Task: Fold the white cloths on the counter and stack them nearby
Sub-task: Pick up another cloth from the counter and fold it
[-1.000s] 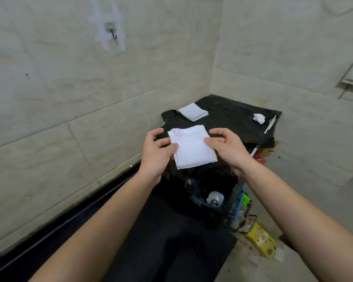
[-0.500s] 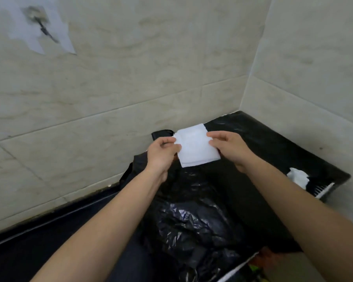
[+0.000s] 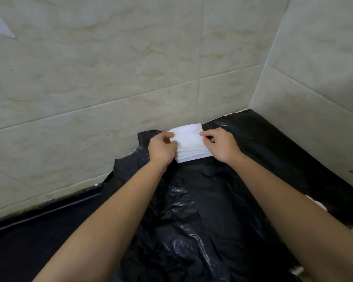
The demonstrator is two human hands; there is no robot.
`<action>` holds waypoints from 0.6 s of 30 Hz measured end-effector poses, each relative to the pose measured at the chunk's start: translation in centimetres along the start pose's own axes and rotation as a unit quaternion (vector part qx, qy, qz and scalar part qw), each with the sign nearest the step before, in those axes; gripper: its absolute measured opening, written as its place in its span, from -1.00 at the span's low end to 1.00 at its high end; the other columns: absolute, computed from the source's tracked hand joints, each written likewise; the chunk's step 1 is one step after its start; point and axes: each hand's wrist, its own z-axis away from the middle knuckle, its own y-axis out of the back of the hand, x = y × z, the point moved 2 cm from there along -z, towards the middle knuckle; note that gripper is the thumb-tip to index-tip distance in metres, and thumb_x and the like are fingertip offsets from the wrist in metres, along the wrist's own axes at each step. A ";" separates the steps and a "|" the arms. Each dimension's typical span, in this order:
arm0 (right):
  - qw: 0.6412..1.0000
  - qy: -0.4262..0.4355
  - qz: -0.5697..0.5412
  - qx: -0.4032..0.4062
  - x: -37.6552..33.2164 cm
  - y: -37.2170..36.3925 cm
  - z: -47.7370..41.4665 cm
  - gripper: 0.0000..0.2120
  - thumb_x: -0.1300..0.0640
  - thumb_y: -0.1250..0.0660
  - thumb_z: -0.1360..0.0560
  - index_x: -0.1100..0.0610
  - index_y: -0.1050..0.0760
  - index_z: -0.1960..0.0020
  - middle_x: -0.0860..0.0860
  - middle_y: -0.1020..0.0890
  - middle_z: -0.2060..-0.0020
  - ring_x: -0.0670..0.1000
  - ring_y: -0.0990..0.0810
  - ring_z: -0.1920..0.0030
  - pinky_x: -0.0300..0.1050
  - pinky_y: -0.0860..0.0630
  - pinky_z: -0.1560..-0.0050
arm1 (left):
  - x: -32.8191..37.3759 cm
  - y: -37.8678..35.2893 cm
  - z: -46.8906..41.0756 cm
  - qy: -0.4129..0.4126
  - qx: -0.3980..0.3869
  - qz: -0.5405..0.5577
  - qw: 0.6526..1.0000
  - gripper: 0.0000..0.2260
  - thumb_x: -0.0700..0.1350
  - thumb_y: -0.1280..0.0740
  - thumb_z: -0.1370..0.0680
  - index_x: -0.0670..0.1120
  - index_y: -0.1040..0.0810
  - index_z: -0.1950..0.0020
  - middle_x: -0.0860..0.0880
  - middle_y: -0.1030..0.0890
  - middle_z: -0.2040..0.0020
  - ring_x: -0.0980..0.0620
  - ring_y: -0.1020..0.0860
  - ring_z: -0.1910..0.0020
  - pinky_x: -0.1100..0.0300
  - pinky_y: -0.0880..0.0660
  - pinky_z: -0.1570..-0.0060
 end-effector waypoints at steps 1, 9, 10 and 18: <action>1.000 0.019 0.024 0.005 0.2 -0.2 0.3 -0.74 0.14 -0.32 -0.59 0.07 -0.63 -0.24 0.03 -0.61 -0.13 -0.01 -0.59 0.05 -0.20 -0.46 -0.11 | -0.2 0.0 0.3 -0.019 0.000 -0.035 0.999 -0.78 -0.27 -0.38 -0.48 -0.10 -0.63 -0.10 -0.04 -0.64 0.04 0.01 -0.60 0.06 0.21 -0.52 -0.04; 0.990 0.132 0.054 0.003 -0.8 0.2 1.0 -0.71 0.18 -0.31 -0.60 0.15 -0.58 -0.29 0.09 -0.57 -0.16 0.06 -0.58 -0.03 -0.17 -0.46 -0.18 | 0.2 0.6 1.9 -0.129 -0.041 -0.200 0.970 -0.59 -0.11 -0.31 -0.58 -0.17 -0.44 -0.42 -0.21 -0.50 -0.25 -0.15 -0.51 -0.19 0.11 -0.44 -0.22; 0.988 0.129 0.079 -0.019 -0.8 -0.1 1.1 -0.69 0.15 -0.28 -0.61 0.14 -0.56 -0.33 0.08 -0.54 -0.22 0.09 -0.55 -0.13 -0.08 -0.47 -0.21 | 0.0 0.6 2.2 -0.140 -0.061 -0.234 0.960 -0.56 -0.13 -0.29 -0.59 -0.16 -0.37 -0.46 -0.21 -0.41 -0.34 -0.15 -0.46 -0.27 0.12 -0.40 -0.23; 0.933 0.129 0.330 -0.059 -0.5 -1.1 1.1 -0.47 -0.04 -0.02 -0.68 0.10 -0.07 -0.60 0.12 -0.38 -0.34 0.18 -0.38 -0.24 0.08 -0.34 -0.21 | -1.5 0.8 2.1 -0.242 -0.075 -0.534 0.806 -0.49 0.05 0.03 -0.69 -0.16 -0.05 -0.58 -0.12 0.00 -0.61 -0.23 -0.27 -0.34 -0.11 -0.34 -0.23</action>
